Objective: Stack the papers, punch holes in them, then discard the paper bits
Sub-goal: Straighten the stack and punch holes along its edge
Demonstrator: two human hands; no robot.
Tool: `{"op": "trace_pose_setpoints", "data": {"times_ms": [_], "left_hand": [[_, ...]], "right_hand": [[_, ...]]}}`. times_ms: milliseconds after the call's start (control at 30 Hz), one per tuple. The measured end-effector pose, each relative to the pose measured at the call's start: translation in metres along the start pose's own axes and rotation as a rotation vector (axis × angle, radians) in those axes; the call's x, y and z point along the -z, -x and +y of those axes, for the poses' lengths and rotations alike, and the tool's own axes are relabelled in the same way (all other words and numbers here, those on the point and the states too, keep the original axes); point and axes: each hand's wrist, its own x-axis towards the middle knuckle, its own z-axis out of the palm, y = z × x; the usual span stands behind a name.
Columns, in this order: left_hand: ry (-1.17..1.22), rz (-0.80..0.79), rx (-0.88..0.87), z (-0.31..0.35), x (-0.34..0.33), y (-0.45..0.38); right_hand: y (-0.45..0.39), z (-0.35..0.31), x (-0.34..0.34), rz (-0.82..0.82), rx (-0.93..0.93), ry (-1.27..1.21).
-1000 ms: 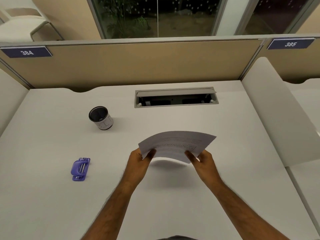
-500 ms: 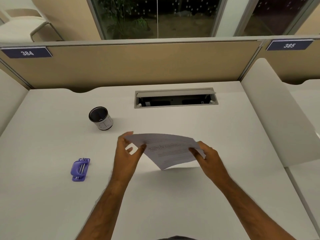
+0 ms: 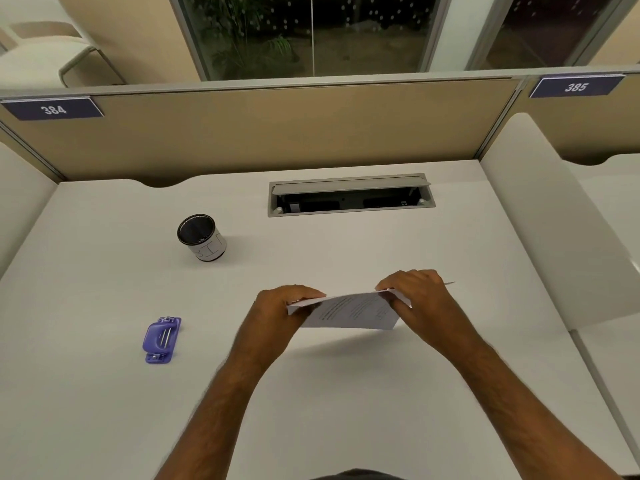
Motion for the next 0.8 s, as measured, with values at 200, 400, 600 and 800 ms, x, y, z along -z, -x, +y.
{"op": "trace_pose_setpoints", "data": {"times_ms": [200,400,600,800], "left_hand": [[0.146,0.091,0.106,-0.012,0.006,0.001],[0.213,0.178,0.169,-0.023,0.012,0.004],[0.292,0.271,0.194,-0.018,0.007,0.003],[0.28,0.235,0.165,-0.017,0.001,0.003]], "right_hand": [[0.011,0.032,0.017,0.154,-0.238,-0.045],[0.023,0.042,0.02,0.215,-0.489,-0.551],[0.018,0.024,0.004,0.239,-0.594,-0.872],[0.023,0.021,-0.029,0.416,-0.661,-0.857]]}}
